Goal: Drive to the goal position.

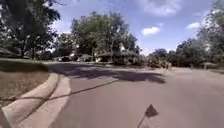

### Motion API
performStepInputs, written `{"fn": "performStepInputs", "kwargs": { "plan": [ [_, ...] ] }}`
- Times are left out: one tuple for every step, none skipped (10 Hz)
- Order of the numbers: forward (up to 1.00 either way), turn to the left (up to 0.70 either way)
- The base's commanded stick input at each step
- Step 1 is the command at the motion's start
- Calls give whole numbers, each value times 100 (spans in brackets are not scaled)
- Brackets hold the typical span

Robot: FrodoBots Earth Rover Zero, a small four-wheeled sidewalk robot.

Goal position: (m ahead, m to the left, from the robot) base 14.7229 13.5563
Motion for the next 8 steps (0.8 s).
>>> {"fn": "performStepInputs", "kwargs": {
  "plan": [
    [100, 21],
    [100, 21],
    [100, 7],
    [100, 0],
    [100, 0],
    [100, 0],
    [100, 0],
    [100, 0]
  ]
}}
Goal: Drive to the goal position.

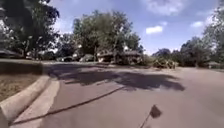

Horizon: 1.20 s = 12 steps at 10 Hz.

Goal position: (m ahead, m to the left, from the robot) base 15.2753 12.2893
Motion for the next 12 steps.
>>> {"fn": "performStepInputs", "kwargs": {
  "plan": [
    [100, 0],
    [100, 0],
    [100, 0],
    [100, 0],
    [100, 0],
    [100, 0],
    [100, 0],
    [100, 34],
    [100, 39],
    [100, 40],
    [100, 40],
    [100, 40]
  ]
}}
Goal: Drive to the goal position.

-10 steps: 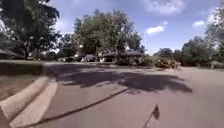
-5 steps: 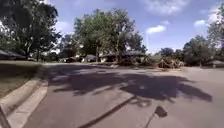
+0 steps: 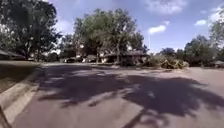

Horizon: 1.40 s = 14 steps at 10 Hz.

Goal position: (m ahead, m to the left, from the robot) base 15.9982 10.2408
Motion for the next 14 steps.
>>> {"fn": "performStepInputs", "kwargs": {
  "plan": [
    [100, 40],
    [100, 40],
    [100, 37],
    [100, 15],
    [100, 1],
    [100, 0],
    [100, 0],
    [100, 0],
    [100, 0],
    [100, 0],
    [100, 4],
    [100, 12],
    [100, 40],
    [100, 40]
  ]
}}
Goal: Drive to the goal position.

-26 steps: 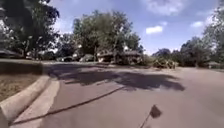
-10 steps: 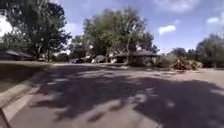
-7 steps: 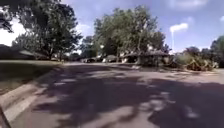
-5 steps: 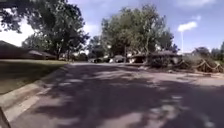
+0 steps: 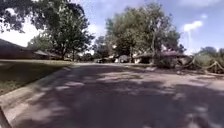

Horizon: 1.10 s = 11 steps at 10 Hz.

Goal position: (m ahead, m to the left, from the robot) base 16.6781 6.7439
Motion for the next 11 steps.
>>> {"fn": "performStepInputs", "kwargs": {
  "plan": [
    [100, 40],
    [100, 40],
    [100, 40],
    [100, 40],
    [100, 27],
    [100, 7],
    [100, 0],
    [100, 0],
    [100, 0],
    [100, 0],
    [100, 0]
  ]
}}
